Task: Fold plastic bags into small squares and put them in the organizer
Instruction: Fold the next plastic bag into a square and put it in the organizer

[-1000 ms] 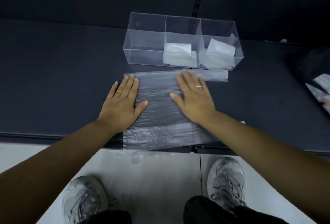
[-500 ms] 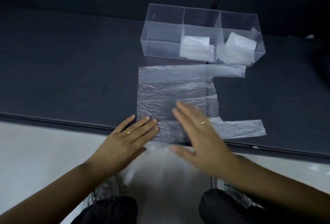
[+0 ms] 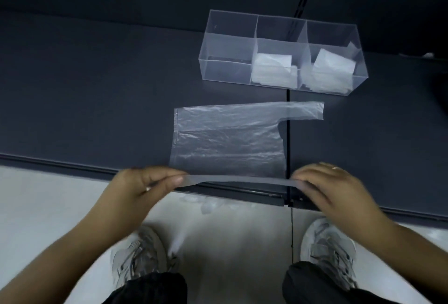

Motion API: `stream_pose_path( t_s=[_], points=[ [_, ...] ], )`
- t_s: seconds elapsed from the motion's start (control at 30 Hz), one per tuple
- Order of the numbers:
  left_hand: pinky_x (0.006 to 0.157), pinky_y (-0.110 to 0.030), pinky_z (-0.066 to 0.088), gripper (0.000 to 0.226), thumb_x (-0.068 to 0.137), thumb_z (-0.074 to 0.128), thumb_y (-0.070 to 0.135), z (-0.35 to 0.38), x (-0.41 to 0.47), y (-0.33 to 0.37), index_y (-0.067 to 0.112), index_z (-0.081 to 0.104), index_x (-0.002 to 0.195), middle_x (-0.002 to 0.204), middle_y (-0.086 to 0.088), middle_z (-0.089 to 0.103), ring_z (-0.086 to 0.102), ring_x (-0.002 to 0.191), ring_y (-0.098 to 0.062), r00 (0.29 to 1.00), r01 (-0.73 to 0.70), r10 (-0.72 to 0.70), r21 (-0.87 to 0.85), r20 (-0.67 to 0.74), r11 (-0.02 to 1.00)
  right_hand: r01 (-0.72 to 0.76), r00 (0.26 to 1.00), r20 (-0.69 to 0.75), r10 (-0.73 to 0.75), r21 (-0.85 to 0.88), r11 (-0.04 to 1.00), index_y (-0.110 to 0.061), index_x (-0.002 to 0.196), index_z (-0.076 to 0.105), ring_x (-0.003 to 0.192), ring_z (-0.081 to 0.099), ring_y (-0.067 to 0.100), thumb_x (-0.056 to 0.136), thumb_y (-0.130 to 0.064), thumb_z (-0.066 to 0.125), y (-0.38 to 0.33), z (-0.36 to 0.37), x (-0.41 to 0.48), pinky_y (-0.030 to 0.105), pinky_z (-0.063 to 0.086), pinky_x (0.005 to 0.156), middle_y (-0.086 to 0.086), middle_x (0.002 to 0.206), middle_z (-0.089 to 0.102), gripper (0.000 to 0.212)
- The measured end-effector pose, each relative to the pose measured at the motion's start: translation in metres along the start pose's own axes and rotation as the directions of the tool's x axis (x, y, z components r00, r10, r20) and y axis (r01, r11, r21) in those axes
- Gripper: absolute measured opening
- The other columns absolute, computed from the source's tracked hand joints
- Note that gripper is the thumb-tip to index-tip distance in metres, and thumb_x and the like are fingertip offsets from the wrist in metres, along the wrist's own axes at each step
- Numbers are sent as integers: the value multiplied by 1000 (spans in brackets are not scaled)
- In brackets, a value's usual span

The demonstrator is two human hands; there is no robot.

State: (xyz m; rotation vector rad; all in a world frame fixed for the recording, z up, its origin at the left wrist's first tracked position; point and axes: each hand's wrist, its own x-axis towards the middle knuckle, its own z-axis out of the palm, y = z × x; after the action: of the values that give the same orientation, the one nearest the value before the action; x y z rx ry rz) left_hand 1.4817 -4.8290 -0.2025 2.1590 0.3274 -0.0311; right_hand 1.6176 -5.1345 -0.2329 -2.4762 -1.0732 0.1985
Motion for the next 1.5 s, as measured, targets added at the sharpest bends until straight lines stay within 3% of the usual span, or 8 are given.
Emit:
stream_pose_path(
  t_s=[0.2, 0.5, 0.83, 0.97, 1.07, 1.2, 1.37, 1.5],
  points=[
    [71, -4, 46, 16, 75, 64, 41, -33, 30, -4, 37, 77, 84, 84, 11, 75, 68, 80, 4, 990, 121, -104, -189, 97, 975, -280, 888, 431, 162, 226, 933, -33, 95, 72, 91, 63, 0, 84, -54, 44, 31, -57, 2, 23, 48, 87, -17, 98, 68, 37],
    [69, -18, 46, 20, 78, 76, 37, -18, 116, -33, 20, 74, 67, 63, 11, 70, 60, 57, 4, 950, 269, -291, -174, -117, 947, -498, 818, 100, 566, 617, 610, -13, 79, 70, 49, 49, -4, 78, -24, 77, 74, -32, 81, 8, 40, 51, -16, 53, 59, 13],
    [69, -27, 53, 12, 86, 70, 30, 3, 134, -42, 22, 68, 78, 73, 3, 70, 66, 69, -16, 925, 252, -227, 46, -304, 967, -579, 744, -129, 656, 365, 729, -15, 62, 61, 61, 52, 11, 78, -32, 76, 87, -6, 102, 24, 40, 56, -2, 63, 59, 29],
    [83, -39, 47, 21, 89, 61, 13, 10, 120, -26, 8, 65, 109, 98, -11, 62, 58, 91, -30, 839, 30, 220, 446, -498, 894, -608, 742, -135, 657, 277, 744, -16, 58, 51, 55, 47, 12, 80, -33, 74, 82, -6, 103, 26, 37, 52, -2, 58, 51, 36],
    [95, -43, 46, 31, 88, 46, 3, 36, 104, -14, 2, 66, 112, 111, -19, 64, 60, 101, -37, 825, -290, 527, 646, -206, 706, -623, 731, -138, 669, 267, 735, -14, 60, 51, 57, 47, 13, 81, -32, 73, 79, -8, 104, 27, 38, 55, 0, 60, 52, 35],
    [119, -31, 4, 52, 104, 32, 30, 58, 97, -26, 4, 27, 148, 156, -12, 26, 19, 146, -24, 971, -203, 235, 650, 39, 732, -648, 724, -129, 678, 212, 732, -9, 78, 58, 74, 57, 24, 85, -28, 69, 67, -12, 104, 29, 39, 61, 6, 76, 58, 24],
    [119, -34, -8, 80, 88, 2, 63, 61, 96, -45, 16, -4, 152, 161, -2, -7, -10, 147, -16, 992, -127, 101, 745, 79, 655, -347, 846, -442, 298, -32, 937, -4, 122, 55, 109, 50, 35, 83, -7, 60, 2, 2, 118, 41, 41, 93, 19, 121, 51, 39],
    [119, -38, -9, 83, 86, -6, 66, 64, 94, -41, 15, -7, 151, 160, -3, -9, -12, 147, -18, 992, -129, 90, 770, 93, 625, 17, 1000, -11, -16, 104, 994, -5, 146, 33, 143, 24, 24, 98, -17, 47, -79, 58, 137, 34, 13, 119, 13, 154, 29, 52]
  ],
)
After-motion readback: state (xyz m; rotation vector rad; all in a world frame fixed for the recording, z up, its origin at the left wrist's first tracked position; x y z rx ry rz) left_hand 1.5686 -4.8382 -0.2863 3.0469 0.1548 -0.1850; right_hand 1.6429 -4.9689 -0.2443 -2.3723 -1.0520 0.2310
